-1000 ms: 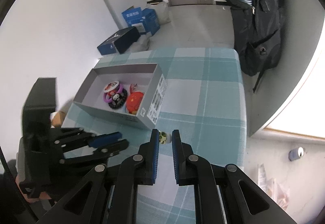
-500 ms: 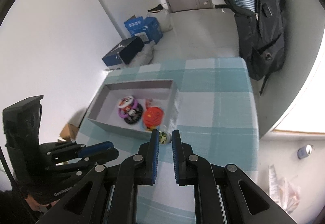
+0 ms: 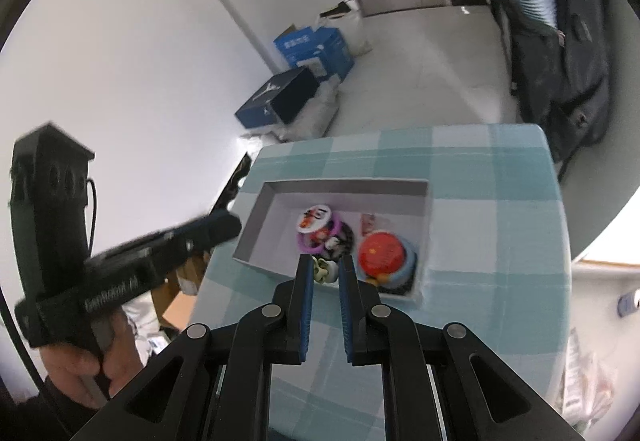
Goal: Organize jewelry
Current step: 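Carry both yellow flower charms over the grey box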
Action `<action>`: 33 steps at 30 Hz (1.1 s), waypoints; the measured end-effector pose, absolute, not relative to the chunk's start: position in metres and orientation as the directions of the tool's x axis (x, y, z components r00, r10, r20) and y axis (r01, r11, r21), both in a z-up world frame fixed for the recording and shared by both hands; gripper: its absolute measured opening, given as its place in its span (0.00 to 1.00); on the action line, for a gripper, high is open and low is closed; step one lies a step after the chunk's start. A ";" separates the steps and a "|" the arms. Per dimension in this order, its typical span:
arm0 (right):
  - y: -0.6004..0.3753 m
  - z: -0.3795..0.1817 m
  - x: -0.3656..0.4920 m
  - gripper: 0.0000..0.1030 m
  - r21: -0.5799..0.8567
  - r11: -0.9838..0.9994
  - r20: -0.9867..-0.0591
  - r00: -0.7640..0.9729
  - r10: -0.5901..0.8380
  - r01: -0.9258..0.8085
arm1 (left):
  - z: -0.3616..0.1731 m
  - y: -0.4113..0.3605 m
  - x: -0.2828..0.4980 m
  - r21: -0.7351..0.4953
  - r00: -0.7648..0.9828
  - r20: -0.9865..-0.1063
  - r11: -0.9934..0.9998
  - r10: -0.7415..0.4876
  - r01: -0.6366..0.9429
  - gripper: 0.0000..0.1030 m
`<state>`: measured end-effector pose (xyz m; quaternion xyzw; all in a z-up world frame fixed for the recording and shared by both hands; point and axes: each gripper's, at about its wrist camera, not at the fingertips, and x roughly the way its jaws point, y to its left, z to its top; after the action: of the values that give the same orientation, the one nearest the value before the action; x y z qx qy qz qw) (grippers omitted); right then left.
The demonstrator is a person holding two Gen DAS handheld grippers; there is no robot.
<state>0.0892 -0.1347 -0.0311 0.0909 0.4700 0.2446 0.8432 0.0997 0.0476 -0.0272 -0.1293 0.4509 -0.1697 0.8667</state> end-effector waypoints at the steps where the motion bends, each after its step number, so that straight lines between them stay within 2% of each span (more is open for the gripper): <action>1: -0.133 -0.029 0.092 0.11 0.378 0.865 -0.747 0.442 0.496 -0.331 | -0.027 0.048 0.101 -0.371 0.542 -0.737 0.912 -0.402 0.173 0.09; 7: -0.121 -0.017 0.114 0.11 0.397 0.851 -0.748 0.416 0.517 -0.345 | -0.031 0.054 0.108 -0.373 0.530 -0.753 0.917 -0.389 0.143 0.09; 11: -0.108 -0.018 0.130 0.11 0.351 0.853 -0.767 0.405 0.498 -0.386 | -0.033 0.054 0.115 -0.382 0.516 -0.759 0.913 -0.397 0.140 0.09; 26: -0.111 -0.051 0.158 0.11 0.392 0.854 -0.786 0.358 0.504 -0.341 | -0.057 0.052 0.130 -0.399 0.432 -0.804 0.909 -0.409 0.117 0.09; 33: -0.113 -0.061 0.164 0.11 0.405 0.856 -0.798 0.331 0.503 -0.322 | -0.067 0.053 0.136 -0.454 0.394 -0.800 0.886 -0.452 0.095 0.09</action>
<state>0.1641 -0.1130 -0.0606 0.0870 0.5192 0.2543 0.8113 0.1360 0.0527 -0.0670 -0.1703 0.5244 -0.1671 0.8174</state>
